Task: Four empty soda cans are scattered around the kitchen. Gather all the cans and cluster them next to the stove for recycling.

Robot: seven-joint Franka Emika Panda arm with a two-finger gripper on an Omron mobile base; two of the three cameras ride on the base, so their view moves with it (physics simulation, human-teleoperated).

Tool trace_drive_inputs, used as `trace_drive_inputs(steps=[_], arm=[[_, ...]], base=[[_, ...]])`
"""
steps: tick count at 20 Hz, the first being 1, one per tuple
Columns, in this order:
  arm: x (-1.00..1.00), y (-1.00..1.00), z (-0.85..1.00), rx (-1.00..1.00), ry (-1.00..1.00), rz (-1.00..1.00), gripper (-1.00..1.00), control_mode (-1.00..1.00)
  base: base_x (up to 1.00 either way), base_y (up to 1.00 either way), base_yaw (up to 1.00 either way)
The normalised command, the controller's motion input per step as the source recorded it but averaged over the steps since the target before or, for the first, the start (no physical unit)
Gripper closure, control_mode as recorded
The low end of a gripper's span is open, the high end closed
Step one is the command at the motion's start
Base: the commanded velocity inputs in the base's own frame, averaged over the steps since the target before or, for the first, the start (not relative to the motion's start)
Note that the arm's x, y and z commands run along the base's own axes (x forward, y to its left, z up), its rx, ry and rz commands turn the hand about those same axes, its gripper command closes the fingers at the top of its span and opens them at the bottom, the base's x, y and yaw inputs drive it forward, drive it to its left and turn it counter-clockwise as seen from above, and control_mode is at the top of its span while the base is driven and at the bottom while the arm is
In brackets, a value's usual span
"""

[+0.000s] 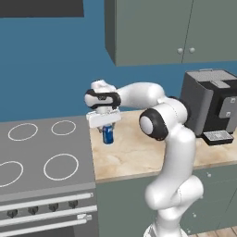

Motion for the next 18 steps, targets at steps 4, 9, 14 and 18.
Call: trace_drive_inputs(steps=[4,9,14,18], arm=[[0.21,0.48,-0.17,-0.02,0.00,-0.03,1.00,-1.00],[0.27,0.11,-0.61,-0.04,0.00,-0.14,1.00,-1.00],[0.21,0.29,-0.27,-0.01,0.00,-0.13,1.00,-1.00],[0.01,0.10,-0.13,-0.01,-0.02,-0.14,1.00,-1.00]], base=[[0.00,0.00,0.00],[0.00,0.00,0.00],[0.00,0.00,0.00],[0.00,0.00,0.00]])
